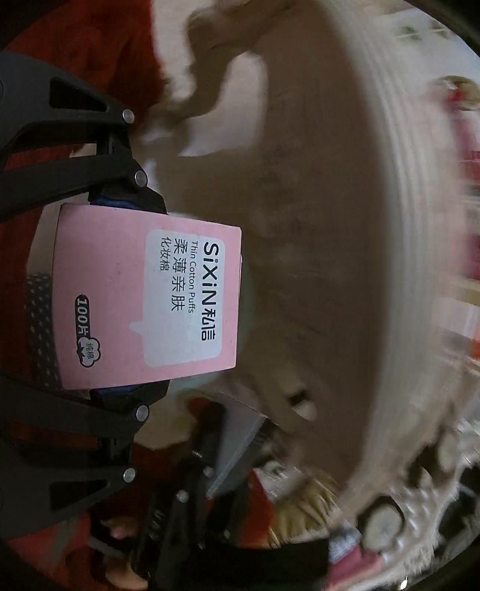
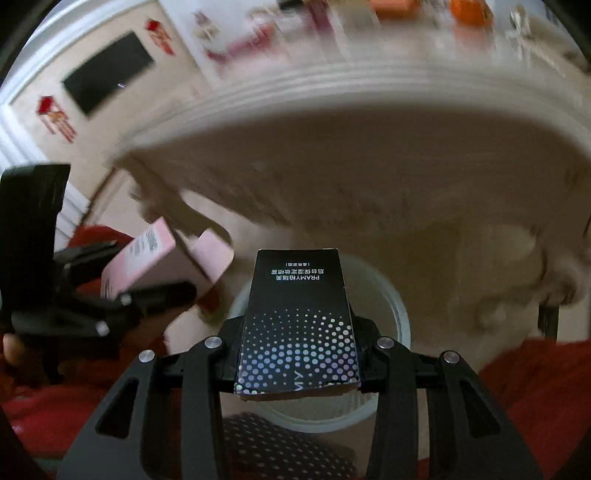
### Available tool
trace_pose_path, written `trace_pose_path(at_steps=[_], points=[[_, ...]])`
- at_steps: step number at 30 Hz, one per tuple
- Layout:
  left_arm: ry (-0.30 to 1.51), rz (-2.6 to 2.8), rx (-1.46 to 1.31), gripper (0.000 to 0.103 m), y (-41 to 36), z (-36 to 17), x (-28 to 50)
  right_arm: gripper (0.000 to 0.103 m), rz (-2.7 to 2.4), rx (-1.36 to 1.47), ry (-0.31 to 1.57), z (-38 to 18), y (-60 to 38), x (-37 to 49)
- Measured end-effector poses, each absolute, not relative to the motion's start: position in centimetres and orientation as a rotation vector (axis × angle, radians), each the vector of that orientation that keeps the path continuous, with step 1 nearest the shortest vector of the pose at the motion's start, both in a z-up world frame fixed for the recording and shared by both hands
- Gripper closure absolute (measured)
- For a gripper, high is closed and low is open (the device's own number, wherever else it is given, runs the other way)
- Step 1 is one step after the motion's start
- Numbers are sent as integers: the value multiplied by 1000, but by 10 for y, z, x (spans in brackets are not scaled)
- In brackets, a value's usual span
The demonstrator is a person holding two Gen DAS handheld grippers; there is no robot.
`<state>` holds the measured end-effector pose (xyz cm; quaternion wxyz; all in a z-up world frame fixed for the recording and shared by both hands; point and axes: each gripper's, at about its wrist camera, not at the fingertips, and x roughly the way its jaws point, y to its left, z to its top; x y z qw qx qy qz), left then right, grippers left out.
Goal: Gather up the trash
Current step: 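Carry both boxes over the wastebasket and open both grippers to drop them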
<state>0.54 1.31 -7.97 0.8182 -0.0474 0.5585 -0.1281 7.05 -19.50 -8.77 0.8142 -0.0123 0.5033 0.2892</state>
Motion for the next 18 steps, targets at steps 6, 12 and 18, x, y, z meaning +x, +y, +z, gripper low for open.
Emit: trace_pose_path(at_steps=[6,12,18], points=[[1331,-274,-61,39,-1,-141,10,64,576,-63,1179,-136,-184,87],[1376,-235,-49,30,-3,-153,11,58,559,-89,1196,-142,-176,86],[1351,-228,-75,13,6,-150,11,24,501,-114,1156,-140,-185,79]])
